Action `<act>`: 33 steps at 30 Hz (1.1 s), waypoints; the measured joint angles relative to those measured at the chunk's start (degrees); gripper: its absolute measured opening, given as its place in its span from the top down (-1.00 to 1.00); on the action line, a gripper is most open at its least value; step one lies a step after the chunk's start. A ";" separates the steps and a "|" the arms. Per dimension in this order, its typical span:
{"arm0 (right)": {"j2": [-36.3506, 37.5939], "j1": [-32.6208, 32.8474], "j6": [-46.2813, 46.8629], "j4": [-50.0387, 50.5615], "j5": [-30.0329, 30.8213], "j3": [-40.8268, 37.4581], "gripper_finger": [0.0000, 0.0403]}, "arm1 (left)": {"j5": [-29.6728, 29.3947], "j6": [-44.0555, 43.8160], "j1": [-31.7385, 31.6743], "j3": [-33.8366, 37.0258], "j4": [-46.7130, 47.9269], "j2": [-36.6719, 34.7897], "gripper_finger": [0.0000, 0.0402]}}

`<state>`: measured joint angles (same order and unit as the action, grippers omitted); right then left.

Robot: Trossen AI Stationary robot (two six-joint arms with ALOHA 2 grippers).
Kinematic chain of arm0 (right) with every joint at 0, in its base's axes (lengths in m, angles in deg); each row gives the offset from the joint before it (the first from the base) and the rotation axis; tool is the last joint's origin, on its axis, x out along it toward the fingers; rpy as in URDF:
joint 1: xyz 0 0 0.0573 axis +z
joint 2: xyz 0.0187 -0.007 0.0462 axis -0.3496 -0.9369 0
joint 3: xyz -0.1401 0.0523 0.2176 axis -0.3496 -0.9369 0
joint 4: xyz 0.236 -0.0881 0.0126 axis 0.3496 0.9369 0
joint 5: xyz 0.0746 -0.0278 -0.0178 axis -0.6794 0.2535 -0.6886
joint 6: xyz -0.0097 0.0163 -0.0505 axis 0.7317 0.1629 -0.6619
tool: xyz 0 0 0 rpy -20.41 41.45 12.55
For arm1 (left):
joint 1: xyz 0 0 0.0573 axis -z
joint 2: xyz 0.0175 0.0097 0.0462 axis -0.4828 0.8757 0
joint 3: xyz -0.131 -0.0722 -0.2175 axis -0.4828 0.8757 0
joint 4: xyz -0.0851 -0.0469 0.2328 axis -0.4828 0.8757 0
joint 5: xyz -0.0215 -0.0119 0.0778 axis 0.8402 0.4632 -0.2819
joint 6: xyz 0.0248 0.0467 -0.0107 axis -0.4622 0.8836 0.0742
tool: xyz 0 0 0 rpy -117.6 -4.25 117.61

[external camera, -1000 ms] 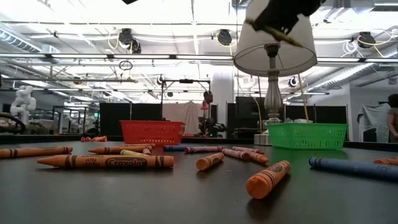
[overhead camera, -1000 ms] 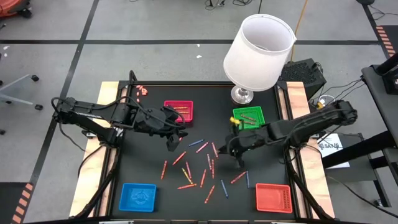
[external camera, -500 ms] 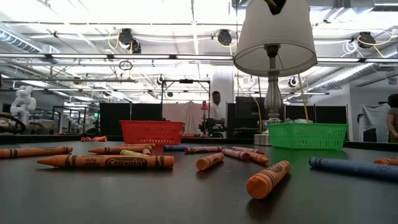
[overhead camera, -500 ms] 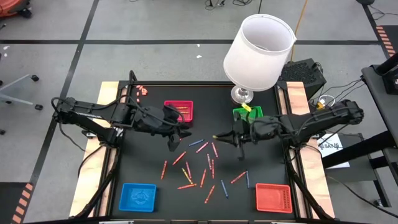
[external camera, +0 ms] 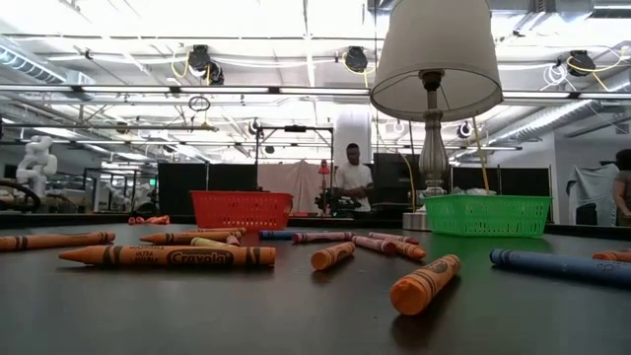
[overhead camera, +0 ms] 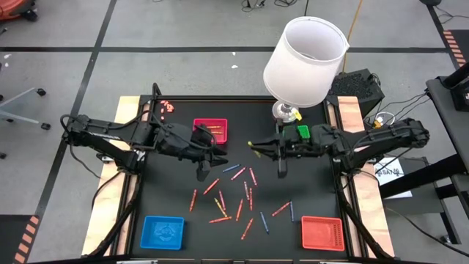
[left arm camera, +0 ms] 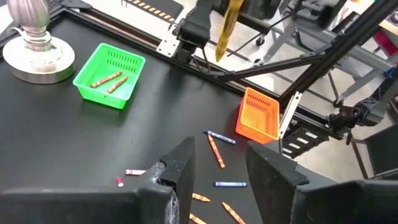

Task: Sort crayons
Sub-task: Put the yellow crayon into the red basket

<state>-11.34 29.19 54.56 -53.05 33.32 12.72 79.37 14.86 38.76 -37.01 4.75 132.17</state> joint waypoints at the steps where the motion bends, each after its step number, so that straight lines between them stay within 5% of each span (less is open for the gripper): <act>1: 0.00 -0.20 0.02 -1.17 0.00 0.00 0.99 | 0.00 0.03 0.00 0.00 0.00 0.00 0.30; 33: 0.00 -0.87 -19.07 -8.02 -0.23 0.02 0.99 | -0.02 3.10 0.00 0.00 -3.32 0.00 0.30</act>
<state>-11.34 28.32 35.49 -61.07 33.08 12.74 79.35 17.96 38.76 -37.01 1.43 132.17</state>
